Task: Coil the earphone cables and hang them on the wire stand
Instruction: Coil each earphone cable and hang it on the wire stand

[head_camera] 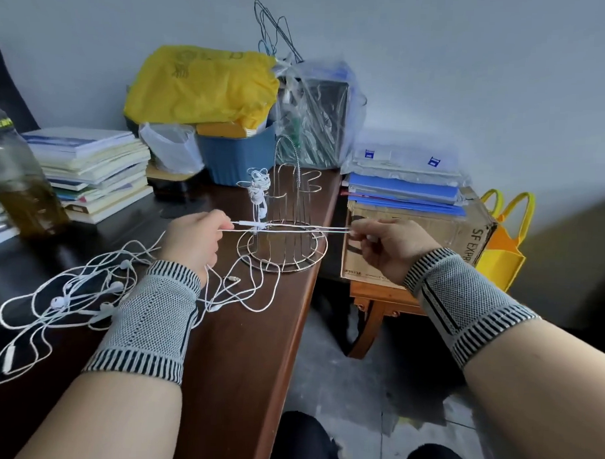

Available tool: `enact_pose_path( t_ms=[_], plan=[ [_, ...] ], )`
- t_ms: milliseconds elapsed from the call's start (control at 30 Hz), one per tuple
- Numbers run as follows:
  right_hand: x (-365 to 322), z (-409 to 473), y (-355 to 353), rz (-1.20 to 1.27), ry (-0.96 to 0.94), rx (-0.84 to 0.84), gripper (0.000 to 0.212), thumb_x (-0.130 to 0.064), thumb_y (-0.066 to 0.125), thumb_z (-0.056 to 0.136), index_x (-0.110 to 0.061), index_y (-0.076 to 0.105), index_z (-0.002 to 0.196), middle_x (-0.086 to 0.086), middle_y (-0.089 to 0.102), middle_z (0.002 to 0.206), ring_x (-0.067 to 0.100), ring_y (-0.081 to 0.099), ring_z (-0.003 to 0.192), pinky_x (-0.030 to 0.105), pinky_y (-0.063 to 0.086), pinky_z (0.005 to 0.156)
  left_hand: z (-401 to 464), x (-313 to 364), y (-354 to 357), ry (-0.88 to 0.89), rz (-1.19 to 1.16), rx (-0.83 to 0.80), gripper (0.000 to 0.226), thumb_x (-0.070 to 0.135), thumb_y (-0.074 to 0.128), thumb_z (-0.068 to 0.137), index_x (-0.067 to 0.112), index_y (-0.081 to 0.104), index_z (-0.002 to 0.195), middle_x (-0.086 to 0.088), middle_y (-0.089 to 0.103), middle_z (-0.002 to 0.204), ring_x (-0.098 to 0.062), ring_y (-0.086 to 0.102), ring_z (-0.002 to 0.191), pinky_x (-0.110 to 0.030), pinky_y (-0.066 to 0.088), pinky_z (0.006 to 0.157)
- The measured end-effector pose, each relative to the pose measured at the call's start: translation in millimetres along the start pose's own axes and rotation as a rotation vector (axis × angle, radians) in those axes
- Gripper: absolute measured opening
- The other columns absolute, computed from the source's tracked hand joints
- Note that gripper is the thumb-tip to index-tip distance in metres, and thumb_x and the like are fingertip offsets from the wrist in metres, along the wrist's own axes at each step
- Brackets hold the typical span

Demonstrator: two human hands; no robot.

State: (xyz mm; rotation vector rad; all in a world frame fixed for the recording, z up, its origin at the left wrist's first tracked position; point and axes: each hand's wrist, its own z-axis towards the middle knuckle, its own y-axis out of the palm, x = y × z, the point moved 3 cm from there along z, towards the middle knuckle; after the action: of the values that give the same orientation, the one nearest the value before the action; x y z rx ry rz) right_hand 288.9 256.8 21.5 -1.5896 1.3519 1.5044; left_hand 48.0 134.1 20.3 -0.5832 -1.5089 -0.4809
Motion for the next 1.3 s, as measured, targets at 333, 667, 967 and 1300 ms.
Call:
enact_pose_path(
  t_ms=[333,667,967,1300],
  plan=[
    [-31,-29,62,-0.333,-0.172,-0.234,0.013,0.004,0.065,0.083,-0.003,0.061,0.073,0.007,0.055,0.062,0.010,0.047,0.048,0.017,0.043,0.044,-32,49,12,0.506,0.652,-0.164,0.033,0.037,0.063,0.088,0.025,0.066,0.118,0.010,0.066,0.117,-0.009,0.061,0.106,-0.028,0.049,0.094],
    [-60,-35,72,-0.331,-0.184,-0.333,0.012,0.010,0.064,0.080,-0.001,0.061,0.076,0.008,0.054,0.065,0.009,0.051,0.048,0.016,0.049,0.046,-34,37,15,0.241,0.140,-0.649,0.017,0.015,0.056,0.096,0.008,0.064,0.083,0.009,0.033,0.049,-0.008,0.026,0.045,-0.021,0.023,0.043],
    [-103,-14,151,-1.869,-1.028,-0.210,0.020,-0.010,0.057,0.087,-0.014,0.071,0.101,0.000,0.067,0.099,0.018,0.063,0.091,0.025,0.049,0.079,-18,37,4,0.256,-0.014,-0.382,0.021,0.023,0.054,0.099,0.013,0.068,0.086,0.011,0.029,0.048,-0.008,0.022,0.043,-0.022,0.018,0.043],
    [-73,32,168,-2.398,-0.997,-0.326,0.024,-0.015,0.058,0.093,-0.017,0.063,0.116,0.000,0.064,0.110,0.022,0.051,0.109,0.033,0.049,0.091,-21,20,30,0.418,0.441,-0.294,0.025,0.034,0.054,0.099,0.022,0.073,0.108,-0.004,0.060,0.059,-0.009,0.045,0.053,-0.023,0.036,0.050]
  ],
)
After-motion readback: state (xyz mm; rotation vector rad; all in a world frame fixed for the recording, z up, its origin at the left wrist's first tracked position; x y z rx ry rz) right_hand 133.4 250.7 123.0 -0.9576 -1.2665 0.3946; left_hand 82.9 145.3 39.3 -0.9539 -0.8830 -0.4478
